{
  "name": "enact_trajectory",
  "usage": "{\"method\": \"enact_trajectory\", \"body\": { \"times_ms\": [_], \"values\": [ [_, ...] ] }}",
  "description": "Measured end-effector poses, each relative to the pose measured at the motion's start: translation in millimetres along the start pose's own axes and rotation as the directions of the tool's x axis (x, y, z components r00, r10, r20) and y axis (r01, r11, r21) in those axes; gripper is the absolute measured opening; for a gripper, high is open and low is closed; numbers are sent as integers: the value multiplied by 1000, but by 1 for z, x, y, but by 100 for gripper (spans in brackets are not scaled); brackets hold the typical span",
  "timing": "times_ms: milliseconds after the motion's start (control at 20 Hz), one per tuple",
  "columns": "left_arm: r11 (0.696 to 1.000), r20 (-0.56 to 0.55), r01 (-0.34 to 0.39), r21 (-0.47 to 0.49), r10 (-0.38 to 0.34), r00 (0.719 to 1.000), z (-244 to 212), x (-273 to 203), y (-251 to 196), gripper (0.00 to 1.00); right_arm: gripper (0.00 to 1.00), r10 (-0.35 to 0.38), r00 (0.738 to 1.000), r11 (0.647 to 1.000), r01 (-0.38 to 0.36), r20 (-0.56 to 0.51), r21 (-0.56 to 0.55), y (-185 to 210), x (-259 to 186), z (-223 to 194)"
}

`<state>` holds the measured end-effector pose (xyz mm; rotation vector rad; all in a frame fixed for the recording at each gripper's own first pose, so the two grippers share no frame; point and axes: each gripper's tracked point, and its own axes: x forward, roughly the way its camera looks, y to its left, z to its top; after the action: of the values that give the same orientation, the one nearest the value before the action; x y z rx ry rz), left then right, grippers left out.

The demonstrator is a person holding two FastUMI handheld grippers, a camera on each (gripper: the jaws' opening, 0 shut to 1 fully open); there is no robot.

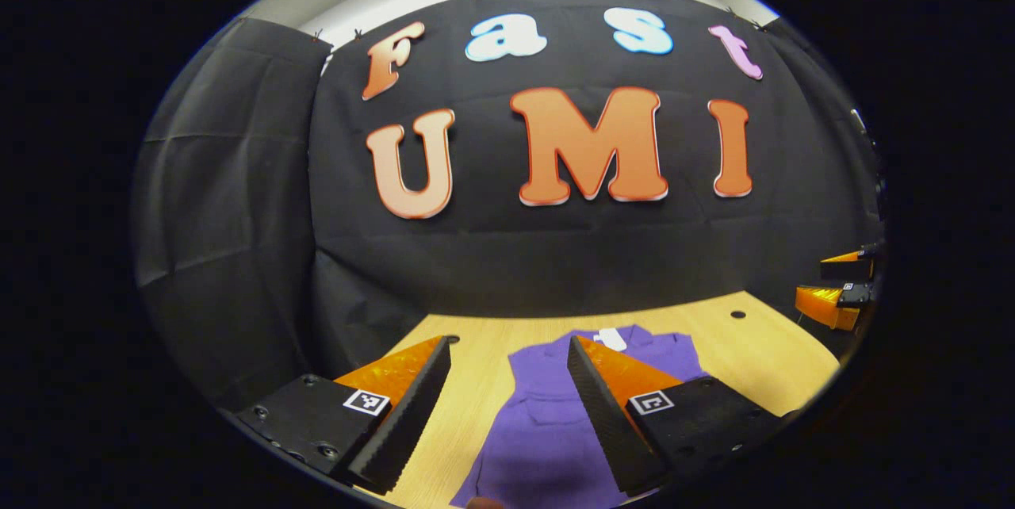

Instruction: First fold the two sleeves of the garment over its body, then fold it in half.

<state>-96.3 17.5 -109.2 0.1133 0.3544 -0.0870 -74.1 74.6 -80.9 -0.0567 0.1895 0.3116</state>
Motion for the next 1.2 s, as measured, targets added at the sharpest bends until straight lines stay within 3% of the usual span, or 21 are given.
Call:
{"method": "enact_trajectory", "body": {
  "times_ms": [200, 550, 750, 950, 1200],
  "values": [
    [999, -169, 19, 38, -12, 985, -59, 2, 7, 94, 95, 6, 984, 1000, -9, -177, -20, 2, 2, -59],
    [997, -423, 77, 2, -69, 903, -157, -1, 7, 94, 96, 44, 917, 999, -50, -396, -6, 20, -1, -141],
    [996, -546, 91, 16, -68, 835, -203, -9, 10, 95, 96, 64, 852, 998, -56, -519, 31, 31, -6, -184],
    [995, -672, 100, -3, -76, 737, -254, -20, 9, 96, 96, 56, 771, 998, -40, -634, 39, 30, -24, -235],
    [996, -755, 82, -34, -80, 651, -293, -31, 14, 96, 96, 68, 705, 997, -33, -706, 63, 38, -41, -270]
  ]
}}
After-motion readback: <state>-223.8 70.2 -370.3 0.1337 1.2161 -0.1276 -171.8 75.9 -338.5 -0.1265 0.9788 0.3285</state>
